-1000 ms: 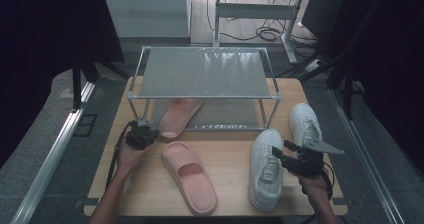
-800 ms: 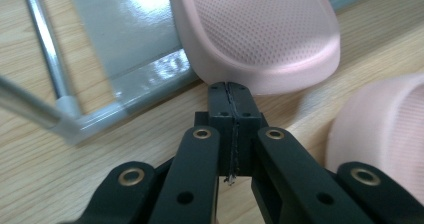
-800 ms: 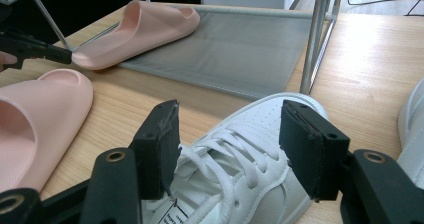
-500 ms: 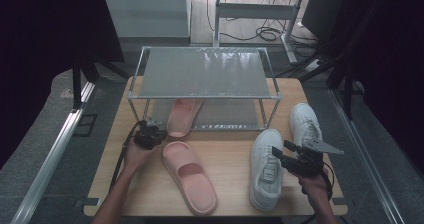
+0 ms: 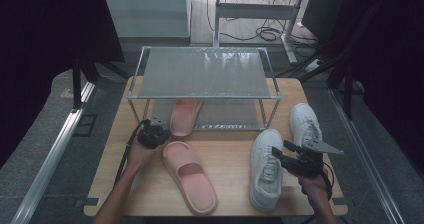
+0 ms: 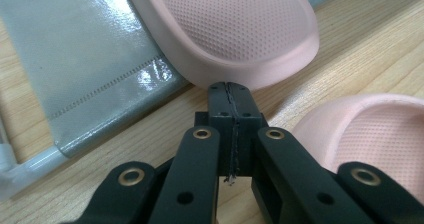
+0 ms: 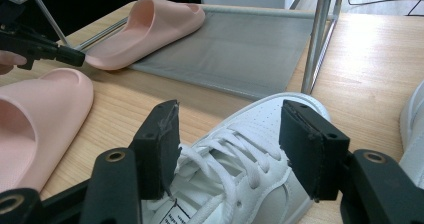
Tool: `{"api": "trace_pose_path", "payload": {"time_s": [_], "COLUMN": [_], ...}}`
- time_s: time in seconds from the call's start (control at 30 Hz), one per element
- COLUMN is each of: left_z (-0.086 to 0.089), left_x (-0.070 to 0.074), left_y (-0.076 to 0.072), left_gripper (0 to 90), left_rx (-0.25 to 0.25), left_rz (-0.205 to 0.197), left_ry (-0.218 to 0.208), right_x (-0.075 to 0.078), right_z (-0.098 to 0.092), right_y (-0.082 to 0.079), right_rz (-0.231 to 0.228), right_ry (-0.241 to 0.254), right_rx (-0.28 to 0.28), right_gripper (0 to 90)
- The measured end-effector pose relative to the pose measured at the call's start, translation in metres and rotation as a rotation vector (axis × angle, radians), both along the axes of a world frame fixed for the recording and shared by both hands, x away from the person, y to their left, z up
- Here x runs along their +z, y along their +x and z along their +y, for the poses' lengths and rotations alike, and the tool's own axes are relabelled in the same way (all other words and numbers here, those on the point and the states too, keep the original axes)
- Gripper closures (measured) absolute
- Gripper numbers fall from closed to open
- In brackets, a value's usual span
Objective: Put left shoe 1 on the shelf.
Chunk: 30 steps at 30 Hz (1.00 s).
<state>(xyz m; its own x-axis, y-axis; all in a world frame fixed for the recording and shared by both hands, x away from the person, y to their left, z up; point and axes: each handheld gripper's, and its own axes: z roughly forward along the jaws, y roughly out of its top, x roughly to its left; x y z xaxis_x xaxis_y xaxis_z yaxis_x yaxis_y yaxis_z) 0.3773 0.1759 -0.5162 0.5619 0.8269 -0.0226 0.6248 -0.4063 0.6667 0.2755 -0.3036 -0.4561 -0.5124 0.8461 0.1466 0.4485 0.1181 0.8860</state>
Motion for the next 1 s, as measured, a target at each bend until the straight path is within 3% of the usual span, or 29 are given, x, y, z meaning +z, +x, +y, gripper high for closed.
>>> {"api": "trace_pose_path", "payload": {"time_s": [0.43, 0.67, 0.8, 1.0], "left_z": [-0.004, -0.002, -0.008, -0.015], "left_x": [0.007, 0.014, 0.012, 0.008], "left_y": [0.003, -0.004, -0.001, 0.003], "left_gripper": [90.0, 90.0, 90.0, 90.0], "left_rx": [-0.031, -0.073, -0.105, -0.121], "left_rz": [-0.01, -0.001, 0.007, 0.029], "left_ry": [0.001, -0.06, -0.044, -0.062], "right_x": [-0.001, 0.0, 0.0, -0.001], "right_z": [0.001, -0.001, 0.0, -0.001], "right_y": [0.0, -0.001, -0.001, -0.001], "right_rz": [0.006, -0.001, -0.001, 0.003], "right_ry": [-0.002, 0.002, 0.001, 0.001], "right_rx": [0.003, -0.003, -0.003, -0.004], "right_gripper": [41.3, 41.3, 41.3, 41.3]}}
